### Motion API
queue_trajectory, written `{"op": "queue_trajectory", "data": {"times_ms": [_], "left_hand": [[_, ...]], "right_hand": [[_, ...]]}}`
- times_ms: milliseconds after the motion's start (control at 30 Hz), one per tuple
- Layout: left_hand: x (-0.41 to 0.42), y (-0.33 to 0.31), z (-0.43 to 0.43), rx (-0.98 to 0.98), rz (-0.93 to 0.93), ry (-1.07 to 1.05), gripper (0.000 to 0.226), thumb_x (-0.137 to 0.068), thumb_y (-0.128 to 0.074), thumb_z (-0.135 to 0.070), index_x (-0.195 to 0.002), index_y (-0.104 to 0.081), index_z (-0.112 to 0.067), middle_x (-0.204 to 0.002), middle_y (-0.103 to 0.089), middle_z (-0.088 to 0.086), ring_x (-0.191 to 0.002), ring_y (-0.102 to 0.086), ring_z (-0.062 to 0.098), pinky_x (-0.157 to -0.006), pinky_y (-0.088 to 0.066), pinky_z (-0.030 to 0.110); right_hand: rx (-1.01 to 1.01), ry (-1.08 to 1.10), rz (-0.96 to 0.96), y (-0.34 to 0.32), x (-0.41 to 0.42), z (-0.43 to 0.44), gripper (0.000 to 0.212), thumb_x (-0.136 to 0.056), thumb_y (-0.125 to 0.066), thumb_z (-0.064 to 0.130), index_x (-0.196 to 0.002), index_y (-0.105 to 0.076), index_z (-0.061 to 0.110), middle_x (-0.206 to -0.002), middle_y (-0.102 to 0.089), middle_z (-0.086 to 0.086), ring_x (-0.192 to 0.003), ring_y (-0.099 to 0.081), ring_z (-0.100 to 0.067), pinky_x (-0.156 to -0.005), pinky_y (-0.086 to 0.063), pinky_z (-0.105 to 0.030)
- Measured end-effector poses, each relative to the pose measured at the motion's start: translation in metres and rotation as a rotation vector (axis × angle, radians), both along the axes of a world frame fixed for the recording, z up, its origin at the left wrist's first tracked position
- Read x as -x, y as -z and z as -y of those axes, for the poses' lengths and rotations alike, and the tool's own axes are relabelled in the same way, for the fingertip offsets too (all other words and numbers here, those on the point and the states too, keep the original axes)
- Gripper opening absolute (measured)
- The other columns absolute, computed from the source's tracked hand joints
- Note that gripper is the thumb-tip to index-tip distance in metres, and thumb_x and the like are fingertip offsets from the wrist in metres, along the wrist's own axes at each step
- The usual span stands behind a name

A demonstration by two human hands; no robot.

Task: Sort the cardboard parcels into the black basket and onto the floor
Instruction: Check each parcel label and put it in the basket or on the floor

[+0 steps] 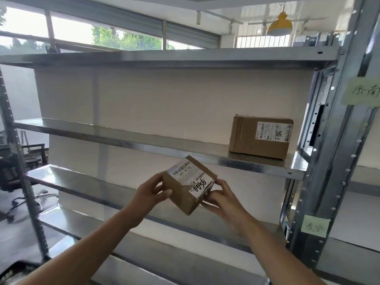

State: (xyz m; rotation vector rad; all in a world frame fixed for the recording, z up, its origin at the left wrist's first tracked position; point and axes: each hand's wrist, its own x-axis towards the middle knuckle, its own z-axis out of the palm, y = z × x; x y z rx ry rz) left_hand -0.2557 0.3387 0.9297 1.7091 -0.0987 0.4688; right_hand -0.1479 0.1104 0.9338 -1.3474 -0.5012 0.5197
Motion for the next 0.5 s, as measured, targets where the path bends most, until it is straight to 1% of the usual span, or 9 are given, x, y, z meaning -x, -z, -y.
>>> {"op": "queue_trajectory", "data": {"times_ms": [67,167,233,267,300,367,400,433,500], "left_hand": [[-0.006,-0.001,-0.011,0.004,0.008,-0.085,0.048,-0.086,-0.07,-0.008,-0.131,-0.057,-0.016,-0.128,-0.064,-0.001,-0.118,-0.063,0.019,-0.092,-0.056,0.034],[-0.017,0.003,-0.026,0.039,0.016,-0.295,0.051,-0.082,-0.074,-0.006,-0.128,-0.055,-0.013,-0.123,-0.064,0.0,-0.108,-0.067,0.018,-0.078,-0.058,0.023],[-0.023,0.004,-0.039,0.102,0.023,-0.477,0.046,-0.082,-0.075,-0.008,-0.121,-0.051,-0.009,-0.121,-0.061,0.002,-0.104,-0.067,0.015,-0.073,-0.057,0.02],[-0.025,0.003,-0.048,0.115,0.024,-0.547,0.041,-0.082,-0.074,-0.012,-0.116,-0.051,-0.009,-0.118,-0.062,0.001,-0.103,-0.067,0.014,-0.074,-0.057,0.021],[-0.027,0.003,-0.058,0.116,0.032,-0.599,0.035,-0.082,-0.074,-0.016,-0.11,-0.053,-0.011,-0.115,-0.064,0.002,-0.102,-0.068,0.016,-0.079,-0.057,0.026],[-0.029,0.001,-0.081,0.109,0.056,-0.665,0.019,-0.085,-0.072,-0.016,-0.101,-0.062,-0.013,-0.108,-0.071,0.003,-0.101,-0.069,0.022,-0.089,-0.057,0.044],[-0.029,-0.001,-0.091,0.107,0.06,-0.685,0.014,-0.088,-0.07,-0.014,-0.101,-0.066,-0.014,-0.105,-0.073,0.004,-0.101,-0.07,0.023,-0.092,-0.055,0.048],[-0.028,-0.002,-0.101,0.104,0.055,-0.707,0.014,-0.09,-0.069,-0.014,-0.103,-0.068,-0.016,-0.104,-0.075,0.002,-0.102,-0.07,0.023,-0.094,-0.054,0.049],[-0.026,-0.007,-0.114,0.093,0.049,-0.773,0.017,-0.091,-0.068,-0.017,-0.108,-0.07,-0.02,-0.103,-0.076,-0.002,-0.103,-0.07,0.017,-0.095,-0.053,0.042]], "right_hand": [[-0.034,-0.013,-0.047,0.004,-0.014,-0.02,0.036,-0.093,-0.05,-0.001,-0.126,-0.05,0.015,-0.109,-0.072,-0.018,-0.109,-0.067,-0.03,-0.095,-0.055,-0.042],[-0.053,-0.027,-0.089,0.007,-0.036,-0.054,0.028,-0.094,-0.047,-0.001,-0.12,-0.052,0.009,-0.111,-0.07,-0.02,-0.11,-0.065,-0.035,-0.089,-0.058,-0.044],[-0.084,-0.036,-0.147,0.003,-0.051,-0.079,0.023,-0.094,-0.046,-0.001,-0.112,-0.057,0.008,-0.113,-0.068,-0.023,-0.105,-0.067,-0.036,-0.087,-0.058,-0.044],[-0.094,-0.05,-0.174,0.001,-0.058,-0.093,0.022,-0.094,-0.045,-0.003,-0.107,-0.059,0.007,-0.112,-0.067,-0.024,-0.103,-0.067,-0.035,-0.086,-0.058,-0.043],[-0.091,-0.069,-0.191,-0.002,-0.065,-0.107,0.022,-0.094,-0.043,-0.005,-0.103,-0.06,0.005,-0.109,-0.067,-0.023,-0.101,-0.067,-0.034,-0.086,-0.058,-0.041],[-0.047,-0.118,-0.179,-0.004,-0.076,-0.137,0.023,-0.094,-0.041,-0.005,-0.097,-0.063,0.0,-0.104,-0.068,-0.022,-0.1,-0.067,-0.031,-0.086,-0.058,-0.037],[-0.016,-0.147,-0.162,-0.005,-0.079,-0.153,0.024,-0.094,-0.04,-0.003,-0.098,-0.063,0.0,-0.103,-0.07,-0.02,-0.102,-0.068,-0.031,-0.088,-0.057,-0.036],[0.018,-0.177,-0.14,-0.006,-0.082,-0.169,0.025,-0.096,-0.04,0.0,-0.102,-0.064,0.0,-0.103,-0.072,-0.018,-0.105,-0.068,-0.03,-0.09,-0.057,-0.036],[0.094,-0.231,-0.068,-0.008,-0.086,-0.198,0.027,-0.099,-0.04,0.007,-0.112,-0.064,0.006,-0.107,-0.073,-0.012,-0.109,-0.067,-0.025,-0.097,-0.053,-0.036]]}}
